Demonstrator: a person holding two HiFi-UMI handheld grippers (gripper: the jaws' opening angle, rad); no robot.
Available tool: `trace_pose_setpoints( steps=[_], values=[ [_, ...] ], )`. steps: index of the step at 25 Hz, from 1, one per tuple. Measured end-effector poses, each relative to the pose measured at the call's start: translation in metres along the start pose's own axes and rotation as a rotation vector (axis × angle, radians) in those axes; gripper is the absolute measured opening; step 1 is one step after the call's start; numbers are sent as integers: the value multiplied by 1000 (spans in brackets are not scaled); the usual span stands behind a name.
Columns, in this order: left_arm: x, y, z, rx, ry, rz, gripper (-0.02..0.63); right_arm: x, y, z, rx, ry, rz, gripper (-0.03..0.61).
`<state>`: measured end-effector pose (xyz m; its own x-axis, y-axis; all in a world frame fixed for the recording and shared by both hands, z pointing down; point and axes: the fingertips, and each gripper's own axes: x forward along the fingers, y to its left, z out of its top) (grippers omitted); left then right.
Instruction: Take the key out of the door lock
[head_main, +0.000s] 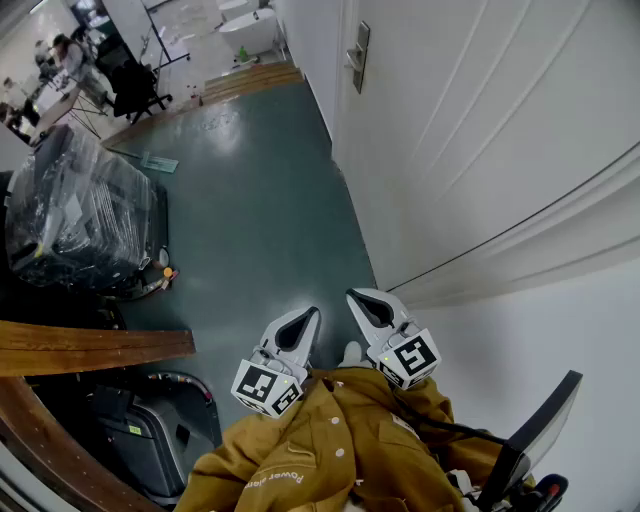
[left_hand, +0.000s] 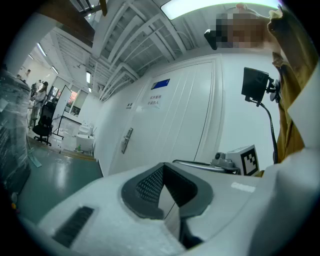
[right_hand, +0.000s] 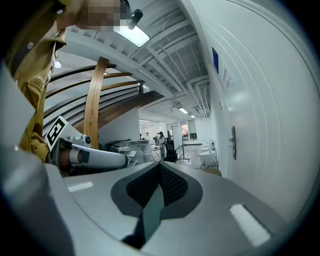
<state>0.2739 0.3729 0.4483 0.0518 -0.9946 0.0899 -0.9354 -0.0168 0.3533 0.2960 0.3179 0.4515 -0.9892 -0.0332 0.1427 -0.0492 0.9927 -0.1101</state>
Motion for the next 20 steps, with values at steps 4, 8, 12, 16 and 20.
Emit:
trace_pose_setpoints(
  steps=[4,8,12,16,20],
  values=[
    [-2,0,0,-5,2,-3,-3,-1,1,4,-4,-11,-10,5],
    [-2,0,-2,-23,2,-13,-3,-3,0,3,2,-9,-19,5],
    [-2,0,-1,-25,-1,-18,-3,-2,3,3,0,-2,-10,5],
    [-9,4,1,-23,9,-16,-3,4,10,1,18,4,3,6],
    [-26,21,5,-17,14,0,-3,18,20,3,12,-5,-7,18]
  ],
)
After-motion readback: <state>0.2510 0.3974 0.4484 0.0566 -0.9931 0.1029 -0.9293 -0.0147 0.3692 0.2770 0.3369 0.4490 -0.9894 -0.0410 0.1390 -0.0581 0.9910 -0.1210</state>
